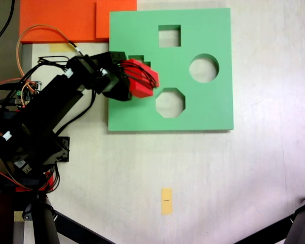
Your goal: Put the cross columnar block into the corresponding hole
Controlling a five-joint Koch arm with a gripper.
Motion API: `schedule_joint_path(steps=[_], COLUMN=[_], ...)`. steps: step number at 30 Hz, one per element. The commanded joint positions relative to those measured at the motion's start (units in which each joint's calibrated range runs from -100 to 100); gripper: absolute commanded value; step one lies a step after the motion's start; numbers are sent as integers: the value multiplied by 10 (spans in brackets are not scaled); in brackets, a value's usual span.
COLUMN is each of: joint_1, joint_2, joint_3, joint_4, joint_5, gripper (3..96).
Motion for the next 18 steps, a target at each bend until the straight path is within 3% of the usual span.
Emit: schedule_joint_path(steps=[1,18], joint_1=[18,53], joint_2=[21,90], joint_3=[49,45], joint_4=[34,45], joint_5=[25,57], gripper=[273,273])
